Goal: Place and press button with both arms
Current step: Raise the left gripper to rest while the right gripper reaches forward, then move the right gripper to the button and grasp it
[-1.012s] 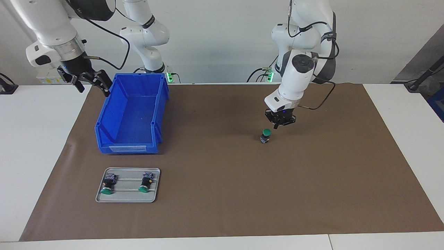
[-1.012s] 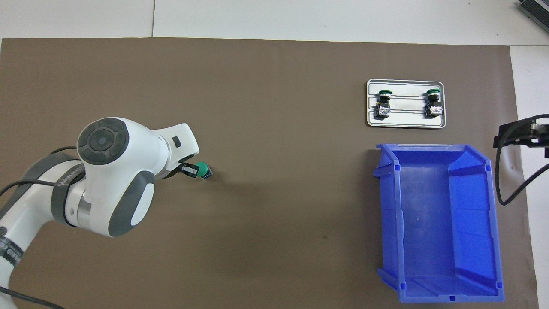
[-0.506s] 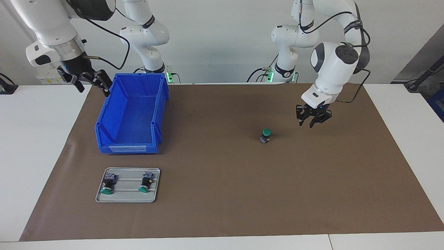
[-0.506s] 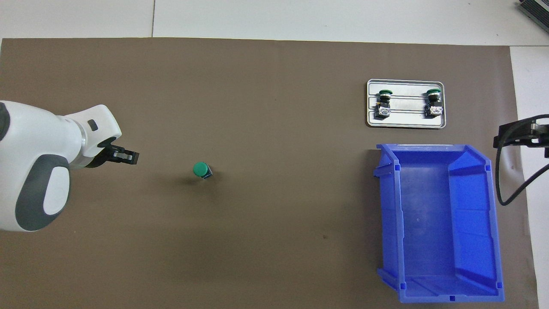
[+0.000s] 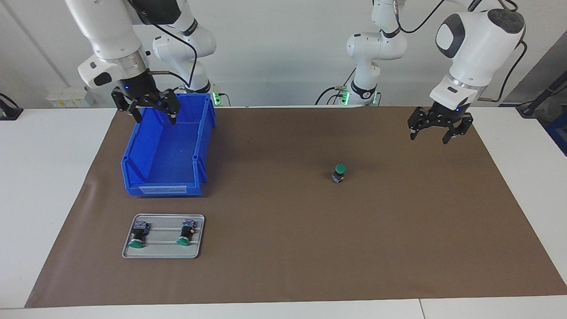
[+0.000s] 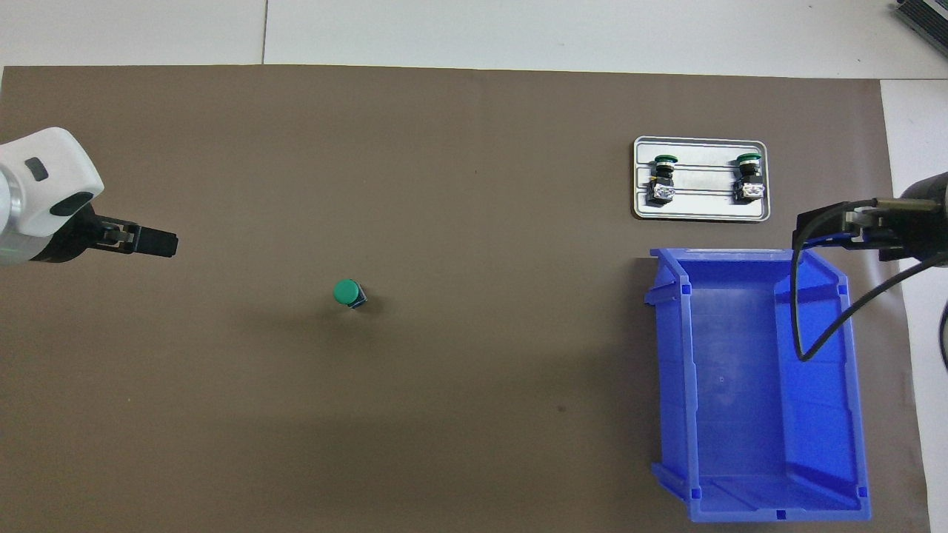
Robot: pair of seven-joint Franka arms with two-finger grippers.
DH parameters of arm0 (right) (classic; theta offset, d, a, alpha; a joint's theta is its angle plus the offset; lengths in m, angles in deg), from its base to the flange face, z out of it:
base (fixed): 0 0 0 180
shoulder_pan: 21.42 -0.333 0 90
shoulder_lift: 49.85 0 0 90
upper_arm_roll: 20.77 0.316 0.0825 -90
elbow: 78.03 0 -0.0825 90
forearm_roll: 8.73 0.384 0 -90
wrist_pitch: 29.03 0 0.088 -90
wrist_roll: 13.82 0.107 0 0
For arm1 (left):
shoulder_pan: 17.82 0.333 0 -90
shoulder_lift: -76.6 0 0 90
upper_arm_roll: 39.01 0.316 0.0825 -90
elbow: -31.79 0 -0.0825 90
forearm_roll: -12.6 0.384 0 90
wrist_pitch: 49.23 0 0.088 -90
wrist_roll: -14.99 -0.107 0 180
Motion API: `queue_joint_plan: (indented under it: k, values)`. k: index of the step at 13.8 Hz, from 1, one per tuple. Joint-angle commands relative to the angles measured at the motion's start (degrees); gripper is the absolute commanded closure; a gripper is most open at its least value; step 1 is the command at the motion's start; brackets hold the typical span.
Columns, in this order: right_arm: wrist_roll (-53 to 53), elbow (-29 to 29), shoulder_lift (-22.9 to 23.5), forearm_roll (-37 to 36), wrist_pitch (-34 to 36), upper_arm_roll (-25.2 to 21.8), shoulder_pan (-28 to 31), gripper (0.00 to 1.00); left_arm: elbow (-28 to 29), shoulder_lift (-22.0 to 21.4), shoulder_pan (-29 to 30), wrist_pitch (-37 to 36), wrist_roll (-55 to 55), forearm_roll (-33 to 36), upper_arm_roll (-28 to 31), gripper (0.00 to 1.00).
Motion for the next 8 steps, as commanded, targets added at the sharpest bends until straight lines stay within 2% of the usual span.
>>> queue_joint_plan:
  k: [1, 5, 8]
  values:
    - [6.05, 1.33, 1.69, 1.73, -4.93, 0.01, -5.96, 0.00, -10.16, 3.43, 0.88, -8.28, -0.16, 0.79, -0.46, 0.00]
    - [17.40, -1.83, 10.11, 4.36, -15.28, 0.01, -16.24, 0.00, -18.18, 6.17, 0.97, -16.82, -0.07, 0.26, -0.46, 0.00]
    - [23.90, -4.56, 17.59, 4.37, -24.94, 0.28, -24.06, 0.00, -15.66, 4.42, 1.14, -17.27, 0.55, -0.09, -0.37, 0.00]
